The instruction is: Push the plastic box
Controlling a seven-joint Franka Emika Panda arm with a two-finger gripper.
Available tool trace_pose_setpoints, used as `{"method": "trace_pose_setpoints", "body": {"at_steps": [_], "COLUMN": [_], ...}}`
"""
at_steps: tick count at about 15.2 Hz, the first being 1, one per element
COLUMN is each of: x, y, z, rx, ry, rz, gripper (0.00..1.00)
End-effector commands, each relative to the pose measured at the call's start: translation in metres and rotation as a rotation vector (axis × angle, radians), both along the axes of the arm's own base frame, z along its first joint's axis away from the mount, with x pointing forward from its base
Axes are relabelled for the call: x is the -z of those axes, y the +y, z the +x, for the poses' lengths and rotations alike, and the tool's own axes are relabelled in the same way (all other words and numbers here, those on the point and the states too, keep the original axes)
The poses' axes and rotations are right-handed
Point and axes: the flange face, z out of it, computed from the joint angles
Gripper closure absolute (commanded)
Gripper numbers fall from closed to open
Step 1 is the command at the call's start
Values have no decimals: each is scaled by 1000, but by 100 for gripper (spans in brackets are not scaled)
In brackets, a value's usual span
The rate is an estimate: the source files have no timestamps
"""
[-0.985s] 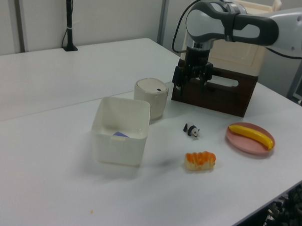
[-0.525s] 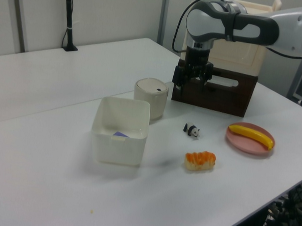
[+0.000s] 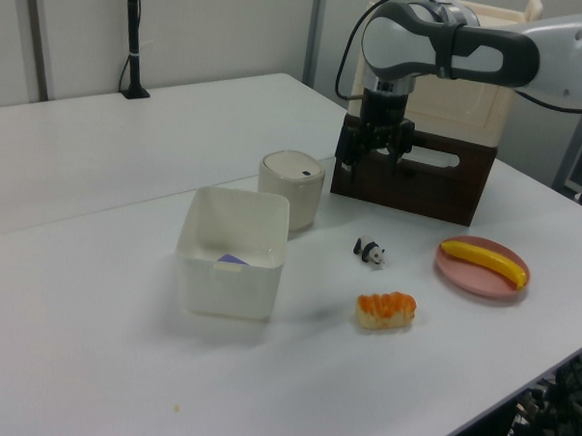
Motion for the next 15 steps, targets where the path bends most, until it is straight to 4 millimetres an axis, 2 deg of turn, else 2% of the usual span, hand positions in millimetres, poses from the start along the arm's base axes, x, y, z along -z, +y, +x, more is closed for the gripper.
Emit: {"method": "trace_pose_setpoints", "body": {"at_steps": [1,5,8,11,12,14,15], "x": [-8,-9,-7,-7,-3,13,22], "y": [-2,4,18,40,46,65,67], "z": [-2,-4,-3,-5,-5,-4,-3], "rx": [18,9,-18,-55,-93,-334,-415], "ry": [-30,-28,-27,-25,-19,7,21], "rz": [14,21,25,42,43,53,65], "gripper": [0,0,0,0,0,0,0]}}
